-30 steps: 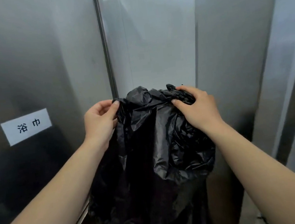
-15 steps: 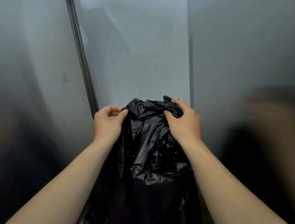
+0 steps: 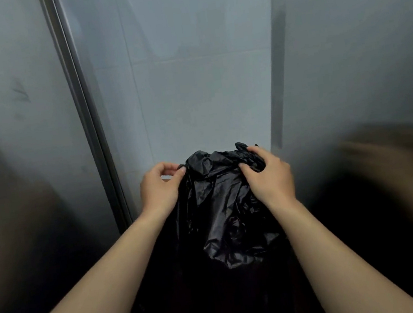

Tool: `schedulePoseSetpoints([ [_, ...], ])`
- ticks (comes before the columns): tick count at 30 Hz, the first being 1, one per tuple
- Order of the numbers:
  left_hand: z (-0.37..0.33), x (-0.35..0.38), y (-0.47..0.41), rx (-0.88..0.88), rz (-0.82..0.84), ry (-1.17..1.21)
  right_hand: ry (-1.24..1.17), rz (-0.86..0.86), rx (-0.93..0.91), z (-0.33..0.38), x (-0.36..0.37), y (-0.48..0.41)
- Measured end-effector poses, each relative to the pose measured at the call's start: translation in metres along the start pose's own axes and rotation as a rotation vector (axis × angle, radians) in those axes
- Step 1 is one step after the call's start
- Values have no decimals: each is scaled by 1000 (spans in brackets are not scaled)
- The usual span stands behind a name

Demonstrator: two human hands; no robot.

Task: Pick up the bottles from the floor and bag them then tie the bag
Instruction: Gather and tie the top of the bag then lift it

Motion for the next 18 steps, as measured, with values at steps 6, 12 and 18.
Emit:
schedulePoseSetpoints([
  [6, 89, 45, 31, -25, 430, -376, 346, 461, 305, -83, 44, 24],
  [12, 105, 38, 50, 11, 439, -470, 389, 768, 487, -104, 53, 44],
  [18, 89, 12, 83, 52, 420, -549, 503, 599, 361, -73, 38, 50],
])
Point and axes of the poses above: each hand's wrist, its own y-axis away from the middle knuckle, its own x-axis out of the palm, z = x × y, the point moved 2 cm from there along -y, towards the middle knuckle, and after that the axes turned 11 degrees about -y, right-handed, at the moved point
